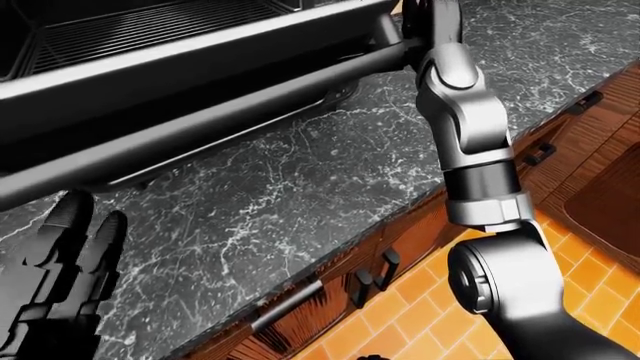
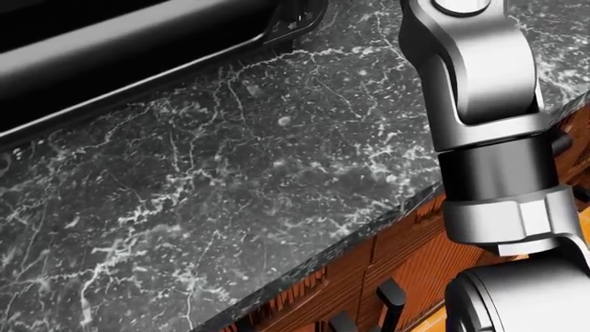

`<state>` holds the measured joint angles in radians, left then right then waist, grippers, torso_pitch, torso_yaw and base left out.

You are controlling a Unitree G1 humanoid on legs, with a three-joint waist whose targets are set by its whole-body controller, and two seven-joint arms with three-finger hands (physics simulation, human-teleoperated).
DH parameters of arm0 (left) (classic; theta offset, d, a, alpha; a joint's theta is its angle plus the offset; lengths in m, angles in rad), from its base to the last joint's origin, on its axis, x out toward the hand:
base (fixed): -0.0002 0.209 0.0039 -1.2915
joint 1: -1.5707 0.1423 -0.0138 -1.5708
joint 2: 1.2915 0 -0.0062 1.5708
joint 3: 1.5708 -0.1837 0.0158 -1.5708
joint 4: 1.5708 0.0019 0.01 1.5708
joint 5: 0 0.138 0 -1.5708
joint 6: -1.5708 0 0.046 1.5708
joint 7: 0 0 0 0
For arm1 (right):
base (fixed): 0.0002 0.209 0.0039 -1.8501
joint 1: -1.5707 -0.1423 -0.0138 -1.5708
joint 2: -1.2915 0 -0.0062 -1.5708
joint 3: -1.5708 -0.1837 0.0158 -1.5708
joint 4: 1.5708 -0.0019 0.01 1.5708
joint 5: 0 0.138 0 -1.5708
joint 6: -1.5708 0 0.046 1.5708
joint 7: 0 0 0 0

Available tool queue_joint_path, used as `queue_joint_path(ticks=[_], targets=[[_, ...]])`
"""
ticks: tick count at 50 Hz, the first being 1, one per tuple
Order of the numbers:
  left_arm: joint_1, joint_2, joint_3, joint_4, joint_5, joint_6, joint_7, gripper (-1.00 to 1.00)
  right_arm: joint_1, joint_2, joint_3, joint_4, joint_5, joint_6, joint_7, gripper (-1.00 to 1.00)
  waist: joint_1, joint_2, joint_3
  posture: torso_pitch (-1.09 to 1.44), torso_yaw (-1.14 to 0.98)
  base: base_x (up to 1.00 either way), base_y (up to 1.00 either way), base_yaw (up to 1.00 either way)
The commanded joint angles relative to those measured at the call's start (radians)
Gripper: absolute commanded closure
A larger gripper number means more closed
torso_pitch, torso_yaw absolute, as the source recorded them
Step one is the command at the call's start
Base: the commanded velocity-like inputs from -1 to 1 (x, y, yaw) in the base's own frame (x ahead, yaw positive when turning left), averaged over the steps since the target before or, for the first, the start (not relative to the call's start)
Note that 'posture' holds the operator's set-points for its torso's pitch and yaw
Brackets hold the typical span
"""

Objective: Close the toaster oven door.

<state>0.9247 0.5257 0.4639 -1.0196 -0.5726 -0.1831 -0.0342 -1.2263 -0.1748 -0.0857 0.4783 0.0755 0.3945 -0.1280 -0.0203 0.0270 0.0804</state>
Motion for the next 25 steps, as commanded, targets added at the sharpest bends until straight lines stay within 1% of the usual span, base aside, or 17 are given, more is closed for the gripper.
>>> queue_joint_path(ticks=[1, 3, 4, 5, 7, 9, 11, 13, 14, 16, 17, 22, 23, 25], targets=[[-0.012, -0.005, 0.022, -0.028, 0.043, 0.001, -0.031, -1.00, -0.054, -0.002, 0.003, -0.040, 0.004, -0.040, -0.007, -1.00, 0.008, -0.001, -0.021, 0.00, 0.00, 0.00, 0.00, 0.00], [-0.033, 0.008, 0.038, -0.028, 0.023, 0.040, -0.026, -1.00, -0.056, -0.001, 0.004, -0.039, 0.004, -0.040, -0.006, -1.00, 0.007, 0.000, -0.020, 0.00, 0.00, 0.00, 0.00, 0.00], [-0.023, 0.025, 0.037, -0.028, 0.000, 0.062, -0.033, -1.00, -0.055, 0.000, 0.004, -0.039, 0.004, -0.040, -0.006, -1.00, 0.007, 0.000, -0.020, 0.00, 0.00, 0.00, 0.00, 0.00], [-0.031, 0.031, 0.046, -0.028, 0.007, 0.047, -0.052, -1.00, -0.055, 0.001, 0.004, -0.037, 0.004, -0.041, -0.006, -1.00, 0.007, 0.001, -0.020, 0.00, 0.00, 0.00, 0.00, 0.00], [-0.034, 0.030, 0.049, -0.028, -0.002, 0.047, -0.050, -1.00, -0.055, 0.002, 0.005, -0.040, 0.004, -0.039, -0.006, -1.00, 0.007, 0.001, -0.021, 0.00, 0.00, 0.00, 0.00, 0.00], [-0.050, 0.029, 0.043, -0.028, -0.001, 0.038, -0.058, -1.00, -0.055, 0.002, 0.005, -0.040, 0.004, -0.038, -0.006, -1.00, 0.007, 0.001, -0.022, 0.00, 0.00, 0.00, 0.00, 0.00], [-0.074, 0.027, 0.029, -0.028, 0.009, 0.061, -0.052, -1.00, -0.056, 0.001, 0.004, -0.040, 0.004, -0.038, -0.006, -1.00, 0.007, 0.001, -0.022, 0.00, 0.00, 0.00, 0.00, 0.00], [-0.121, 0.056, 0.017, -0.028, -0.016, 0.110, -0.029, -1.00, -0.056, 0.001, 0.004, -0.039, 0.004, -0.038, -0.006, -1.00, 0.008, 0.003, -0.023, 0.00, 0.00, 0.00, 0.00, 0.00], [-0.117, 0.062, -0.001, -0.028, -0.003, 0.096, -0.042, -1.00, -0.057, 0.001, 0.004, -0.038, 0.004, -0.039, -0.006, -1.00, 0.009, 0.005, -0.023, 0.00, 0.00, 0.00, 0.00, 0.00], [-0.116, 0.056, -0.041, -0.027, 0.039, 0.055, -0.068, -1.00, -0.059, 0.000, 0.003, -0.035, 0.004, -0.041, -0.006, -1.00, 0.009, 0.006, -0.025, 0.00, 0.00, 0.00, 0.00, 0.00], [-0.106, 0.074, -0.051, -0.028, 0.035, 0.069, -0.084, -1.00, -0.058, 0.001, 0.003, -0.034, 0.004, -0.042, -0.007, -1.00, 0.008, 0.006, -0.025, 0.00, 0.00, 0.00, 0.00, 0.00], [-0.197, 0.143, -0.030, -0.028, -0.005, 0.196, -0.072, -1.00, -0.051, 0.002, 0.004, -0.042, 0.005, -0.040, -0.007, -1.00, 0.010, 0.009, -0.026, 0.00, 0.00, 0.00, 0.00, 0.00], [-0.214, 0.150, -0.036, -0.028, -0.001, 0.216, -0.066, -1.00, -0.051, 0.002, 0.004, -0.041, 0.005, -0.041, -0.007, -1.00, 0.010, 0.010, -0.026, 0.00, 0.00, 0.00, 0.00, 0.00], [-0.212, 0.150, -0.057, -0.028, 0.022, 0.209, -0.089, -1.00, -0.048, 0.002, 0.004, -0.040, 0.005, -0.043, -0.007, -1.00, 0.010, 0.012, -0.027, 0.00, 0.00, 0.00, 0.00, 0.00]])
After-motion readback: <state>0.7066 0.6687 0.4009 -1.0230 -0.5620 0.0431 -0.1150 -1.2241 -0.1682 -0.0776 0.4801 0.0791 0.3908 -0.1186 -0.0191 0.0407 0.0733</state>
